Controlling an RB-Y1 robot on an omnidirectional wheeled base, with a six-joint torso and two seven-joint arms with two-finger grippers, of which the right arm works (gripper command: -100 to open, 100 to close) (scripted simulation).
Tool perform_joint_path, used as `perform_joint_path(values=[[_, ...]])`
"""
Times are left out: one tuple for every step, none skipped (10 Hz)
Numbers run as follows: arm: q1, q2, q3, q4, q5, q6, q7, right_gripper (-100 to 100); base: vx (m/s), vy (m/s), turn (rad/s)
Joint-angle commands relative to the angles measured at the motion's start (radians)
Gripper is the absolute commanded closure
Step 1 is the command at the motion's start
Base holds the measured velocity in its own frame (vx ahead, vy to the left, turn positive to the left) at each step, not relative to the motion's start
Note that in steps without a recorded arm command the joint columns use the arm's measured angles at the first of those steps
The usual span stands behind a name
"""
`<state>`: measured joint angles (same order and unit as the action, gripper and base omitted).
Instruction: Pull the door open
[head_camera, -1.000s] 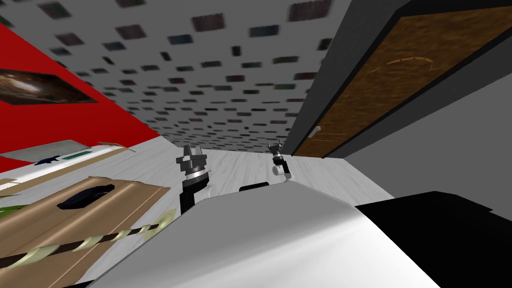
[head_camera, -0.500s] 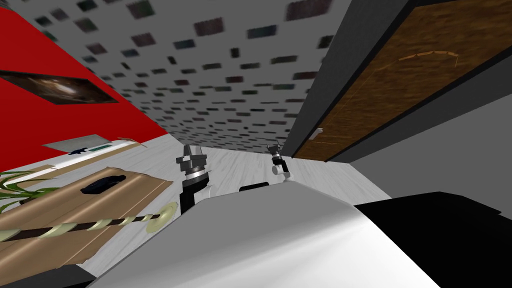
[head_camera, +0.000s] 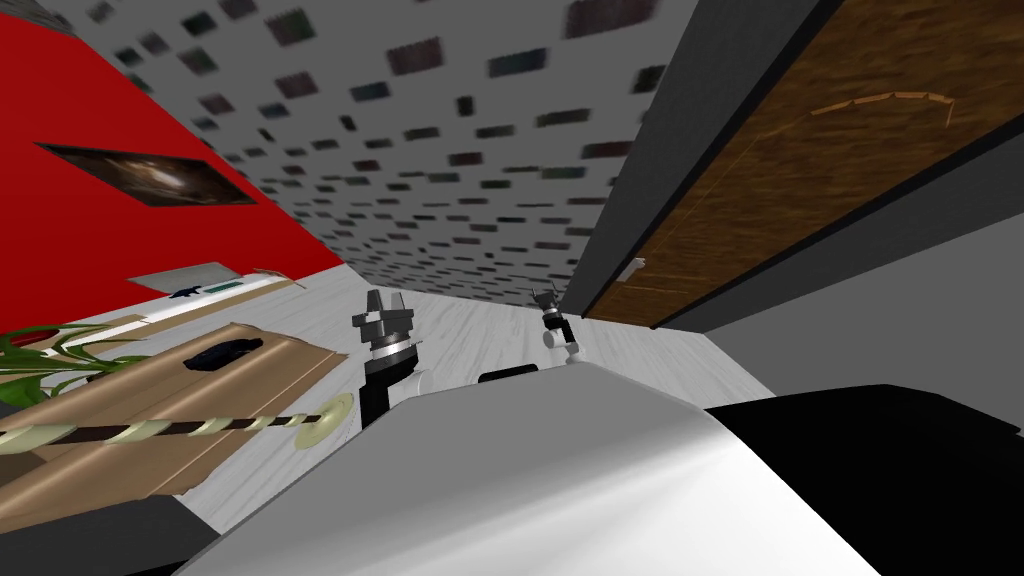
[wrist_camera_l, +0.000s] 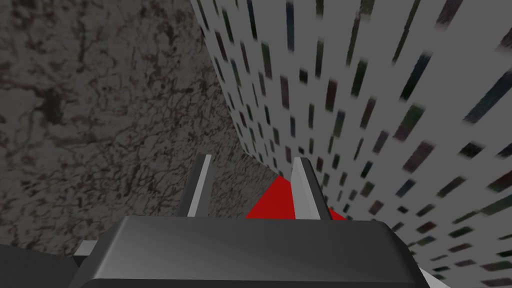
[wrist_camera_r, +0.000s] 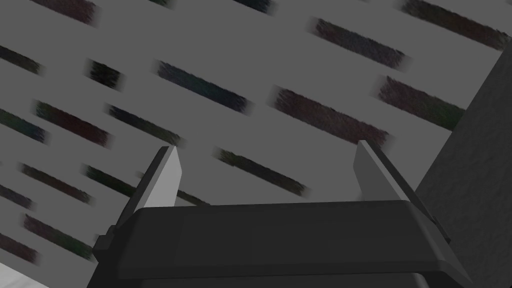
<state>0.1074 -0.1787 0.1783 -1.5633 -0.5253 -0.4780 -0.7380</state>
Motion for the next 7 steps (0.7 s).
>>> perform_joint_path(values=[[-0.008,-0.008,0.005,0.017,-0.011,0.001,-0.018,-100,-0.019,-0.167,0.069],[-0.015,-0.011,0.008,0.029,-0.019,0.004,-0.028,-100,-0.035,-0.182,0.057],[-0.019,-0.013,0.01,0.036,-0.024,0.005,-0.035,-100,-0.052,-0.195,0.035],[-0.024,-0.016,0.012,0.044,-0.029,0.007,-0.042,-100,-0.069,-0.165,0.019],[-0.03,-0.019,0.016,0.055,-0.037,0.009,-0.053,-100,-0.075,-0.176,0.024],[-0.035,-0.022,0.018,0.063,-0.042,0.011,-0.06,-100,-0.053,-0.203,0.024],[-0.041,-0.025,0.021,0.074,-0.05,0.014,-0.07,-100,-0.045,-0.201,0.028]])
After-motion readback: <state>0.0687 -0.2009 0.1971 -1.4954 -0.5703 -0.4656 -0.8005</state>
